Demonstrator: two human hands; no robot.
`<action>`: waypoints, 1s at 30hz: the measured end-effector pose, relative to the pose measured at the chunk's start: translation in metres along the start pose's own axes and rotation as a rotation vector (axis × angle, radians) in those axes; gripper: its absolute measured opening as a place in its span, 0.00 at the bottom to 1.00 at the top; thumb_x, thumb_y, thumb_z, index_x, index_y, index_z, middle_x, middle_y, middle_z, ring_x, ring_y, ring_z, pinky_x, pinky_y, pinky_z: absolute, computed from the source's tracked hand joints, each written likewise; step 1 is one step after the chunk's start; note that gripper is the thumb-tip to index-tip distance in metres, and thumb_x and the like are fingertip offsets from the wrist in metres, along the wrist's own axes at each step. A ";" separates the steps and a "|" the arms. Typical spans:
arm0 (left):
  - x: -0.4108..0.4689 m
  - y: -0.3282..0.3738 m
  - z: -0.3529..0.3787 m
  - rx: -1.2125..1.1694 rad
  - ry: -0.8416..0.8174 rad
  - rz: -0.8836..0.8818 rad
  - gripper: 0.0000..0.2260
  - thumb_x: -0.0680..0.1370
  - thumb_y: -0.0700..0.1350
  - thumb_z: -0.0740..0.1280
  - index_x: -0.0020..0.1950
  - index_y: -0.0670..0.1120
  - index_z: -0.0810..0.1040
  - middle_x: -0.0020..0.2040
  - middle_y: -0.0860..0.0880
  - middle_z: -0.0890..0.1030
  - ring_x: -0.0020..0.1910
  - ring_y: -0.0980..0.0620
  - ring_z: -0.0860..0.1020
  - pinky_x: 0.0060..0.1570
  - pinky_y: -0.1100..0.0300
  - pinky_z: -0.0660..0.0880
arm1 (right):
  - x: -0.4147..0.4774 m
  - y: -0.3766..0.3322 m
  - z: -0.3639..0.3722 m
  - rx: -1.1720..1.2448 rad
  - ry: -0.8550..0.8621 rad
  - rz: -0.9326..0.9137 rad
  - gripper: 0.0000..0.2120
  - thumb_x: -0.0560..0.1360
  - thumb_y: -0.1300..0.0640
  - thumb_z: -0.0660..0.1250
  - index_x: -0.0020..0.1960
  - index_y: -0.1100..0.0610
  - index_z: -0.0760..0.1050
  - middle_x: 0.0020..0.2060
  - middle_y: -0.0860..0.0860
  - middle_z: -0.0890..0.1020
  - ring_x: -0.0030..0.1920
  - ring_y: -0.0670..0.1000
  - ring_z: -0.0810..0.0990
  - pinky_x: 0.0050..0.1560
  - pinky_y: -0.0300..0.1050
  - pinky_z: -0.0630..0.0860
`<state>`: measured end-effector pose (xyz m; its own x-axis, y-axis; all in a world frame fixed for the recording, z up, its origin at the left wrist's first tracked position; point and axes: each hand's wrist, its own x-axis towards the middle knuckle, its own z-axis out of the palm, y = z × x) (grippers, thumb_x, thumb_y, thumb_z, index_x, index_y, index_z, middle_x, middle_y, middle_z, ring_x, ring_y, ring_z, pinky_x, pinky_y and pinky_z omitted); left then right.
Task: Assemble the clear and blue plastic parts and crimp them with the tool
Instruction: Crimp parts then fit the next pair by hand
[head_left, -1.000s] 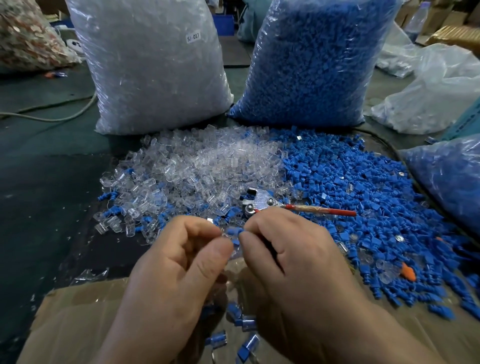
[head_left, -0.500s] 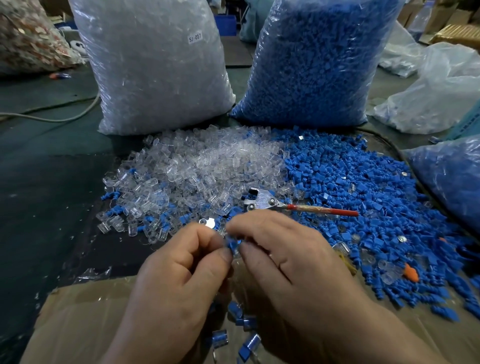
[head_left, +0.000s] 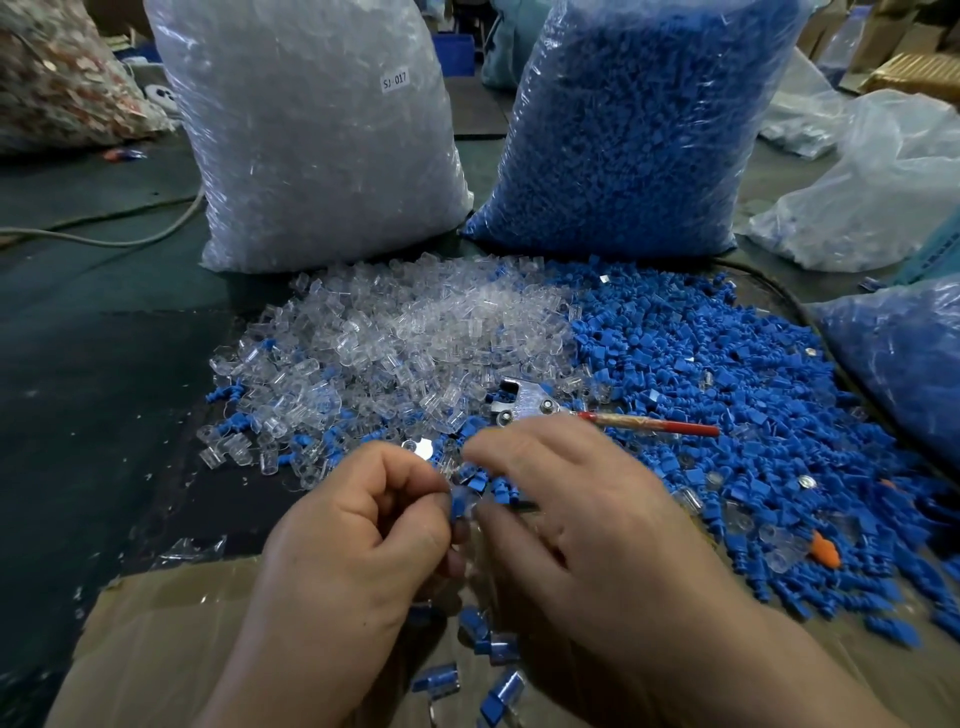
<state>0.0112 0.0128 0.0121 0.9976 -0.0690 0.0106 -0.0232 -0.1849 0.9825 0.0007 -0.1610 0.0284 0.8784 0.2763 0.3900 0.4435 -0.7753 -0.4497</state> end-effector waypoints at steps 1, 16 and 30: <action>0.000 0.000 0.000 -0.024 0.009 -0.014 0.10 0.74 0.39 0.69 0.39 0.55 0.82 0.31 0.46 0.84 0.27 0.51 0.82 0.25 0.65 0.75 | 0.001 0.005 -0.002 -0.123 0.017 0.058 0.19 0.77 0.46 0.59 0.66 0.48 0.72 0.57 0.43 0.78 0.59 0.46 0.75 0.60 0.49 0.76; 0.008 -0.001 -0.001 -0.432 0.051 -0.153 0.04 0.65 0.45 0.71 0.38 0.49 0.84 0.41 0.38 0.86 0.34 0.46 0.85 0.25 0.63 0.76 | 0.014 0.037 -0.016 -0.561 -0.221 0.397 0.20 0.75 0.39 0.57 0.64 0.45 0.67 0.52 0.42 0.79 0.57 0.52 0.69 0.60 0.53 0.62; 0.010 0.008 -0.003 -0.574 0.130 -0.215 0.04 0.65 0.43 0.70 0.33 0.51 0.84 0.37 0.38 0.84 0.27 0.50 0.79 0.22 0.62 0.75 | 0.001 0.009 -0.022 -0.172 -0.121 0.088 0.22 0.74 0.45 0.57 0.65 0.51 0.71 0.48 0.43 0.77 0.48 0.46 0.71 0.46 0.39 0.67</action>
<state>0.0215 0.0139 0.0204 0.9767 0.0379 -0.2114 0.1819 0.3771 0.9081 0.0013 -0.1800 0.0426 0.9321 0.2612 0.2508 0.3360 -0.8822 -0.3298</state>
